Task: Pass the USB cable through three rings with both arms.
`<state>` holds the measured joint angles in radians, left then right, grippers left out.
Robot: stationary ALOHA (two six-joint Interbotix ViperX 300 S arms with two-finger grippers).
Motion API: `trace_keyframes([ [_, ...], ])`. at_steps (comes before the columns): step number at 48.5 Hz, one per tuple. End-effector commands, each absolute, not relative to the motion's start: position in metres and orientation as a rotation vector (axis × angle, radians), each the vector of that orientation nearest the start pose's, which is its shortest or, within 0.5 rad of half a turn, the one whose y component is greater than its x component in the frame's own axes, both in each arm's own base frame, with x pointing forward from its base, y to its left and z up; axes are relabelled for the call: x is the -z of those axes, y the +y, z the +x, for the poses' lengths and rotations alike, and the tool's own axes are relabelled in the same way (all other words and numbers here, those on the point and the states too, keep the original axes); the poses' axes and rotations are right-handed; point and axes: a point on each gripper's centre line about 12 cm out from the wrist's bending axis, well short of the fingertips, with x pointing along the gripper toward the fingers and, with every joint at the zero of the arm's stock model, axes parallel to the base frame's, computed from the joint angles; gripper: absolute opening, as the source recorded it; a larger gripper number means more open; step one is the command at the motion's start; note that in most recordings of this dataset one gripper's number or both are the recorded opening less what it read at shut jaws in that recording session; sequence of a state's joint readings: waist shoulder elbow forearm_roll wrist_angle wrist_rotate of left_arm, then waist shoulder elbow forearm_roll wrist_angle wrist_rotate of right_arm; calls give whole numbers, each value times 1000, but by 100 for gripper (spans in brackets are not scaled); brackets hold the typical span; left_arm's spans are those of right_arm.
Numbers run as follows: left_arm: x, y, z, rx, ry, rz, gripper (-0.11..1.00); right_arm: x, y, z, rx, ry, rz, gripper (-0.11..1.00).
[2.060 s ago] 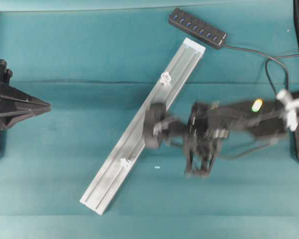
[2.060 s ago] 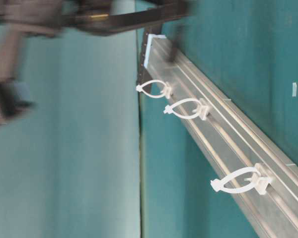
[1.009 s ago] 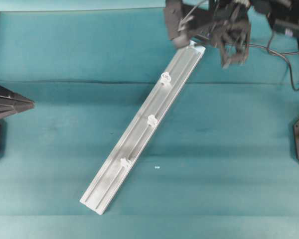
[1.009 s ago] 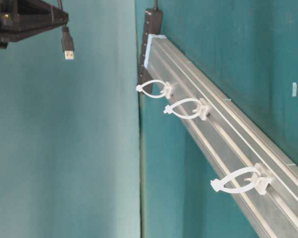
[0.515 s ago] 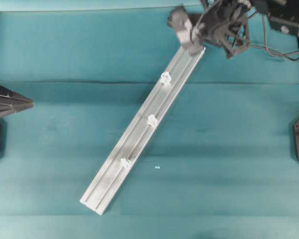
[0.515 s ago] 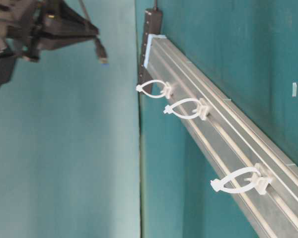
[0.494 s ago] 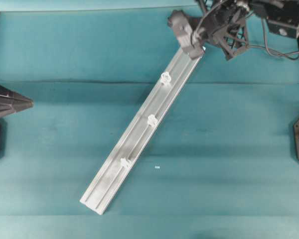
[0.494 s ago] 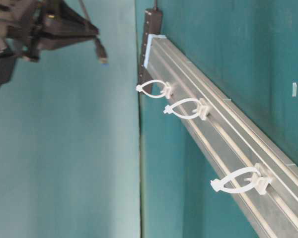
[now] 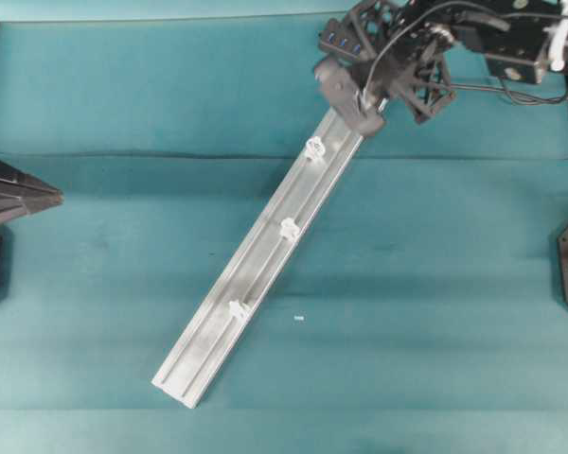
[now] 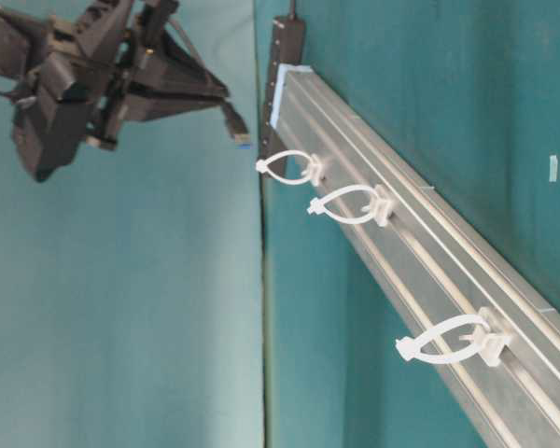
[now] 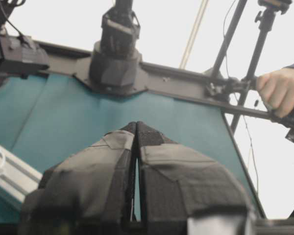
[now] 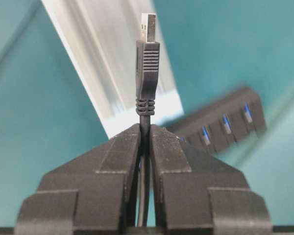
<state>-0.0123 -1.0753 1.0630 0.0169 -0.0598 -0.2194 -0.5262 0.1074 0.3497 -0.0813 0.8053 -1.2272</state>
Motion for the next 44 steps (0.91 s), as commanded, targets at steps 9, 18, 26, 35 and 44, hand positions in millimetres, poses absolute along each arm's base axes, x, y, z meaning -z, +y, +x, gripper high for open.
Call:
trace_keyframes([
  [9, -345, -2, 184, 20, -94, -203, 7, -164, -193, 351, -418, 1282, -800, 7],
  [18, -344, -2, 184, 20, -92, -200, 13, -158, -189, 356, -429, 1266, -820, 7],
  [26, -344, 0, 184, 12, -91, -198, 14, -155, -187, 358, -434, 1259, -807, 8],
  [35, -339, 2, 188, -1, -71, -197, 14, -152, -179, 364, -440, 1236, -794, 7],
  [44, -331, 6, 195, -29, -34, -197, 17, -148, -173, 370, -443, 1213, -787, 7],
])
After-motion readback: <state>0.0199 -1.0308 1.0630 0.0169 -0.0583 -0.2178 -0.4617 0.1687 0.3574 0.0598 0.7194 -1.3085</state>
